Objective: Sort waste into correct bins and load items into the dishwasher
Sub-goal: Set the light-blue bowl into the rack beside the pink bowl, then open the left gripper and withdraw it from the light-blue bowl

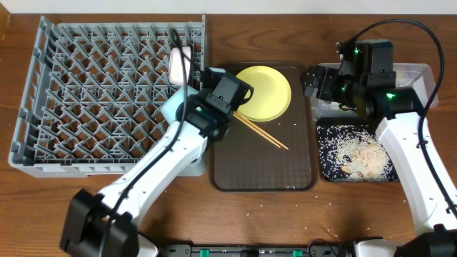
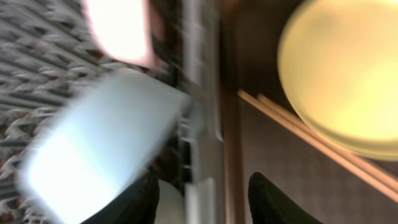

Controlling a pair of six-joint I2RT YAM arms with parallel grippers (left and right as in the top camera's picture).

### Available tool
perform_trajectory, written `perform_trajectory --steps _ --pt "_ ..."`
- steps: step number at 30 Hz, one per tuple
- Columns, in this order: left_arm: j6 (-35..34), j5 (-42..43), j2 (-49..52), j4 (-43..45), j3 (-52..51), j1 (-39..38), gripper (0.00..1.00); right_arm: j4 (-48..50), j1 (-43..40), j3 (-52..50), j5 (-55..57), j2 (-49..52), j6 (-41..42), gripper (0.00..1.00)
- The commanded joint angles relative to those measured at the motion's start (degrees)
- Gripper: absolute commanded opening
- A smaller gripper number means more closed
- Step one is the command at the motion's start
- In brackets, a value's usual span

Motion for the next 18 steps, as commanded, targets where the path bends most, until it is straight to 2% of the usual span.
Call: perform_trajectory --steps 1,18 --pt "4.6 5.5 2.0 0.1 1.0 0.2 0.47 0.0 0.2 0.7 0.5 -0.1 0.0 0.99" --pt "7.1 2.3 9.5 9.6 1.0 5.2 0.48 0.0 0.2 0.7 0.5 -0.1 0.0 0.99"
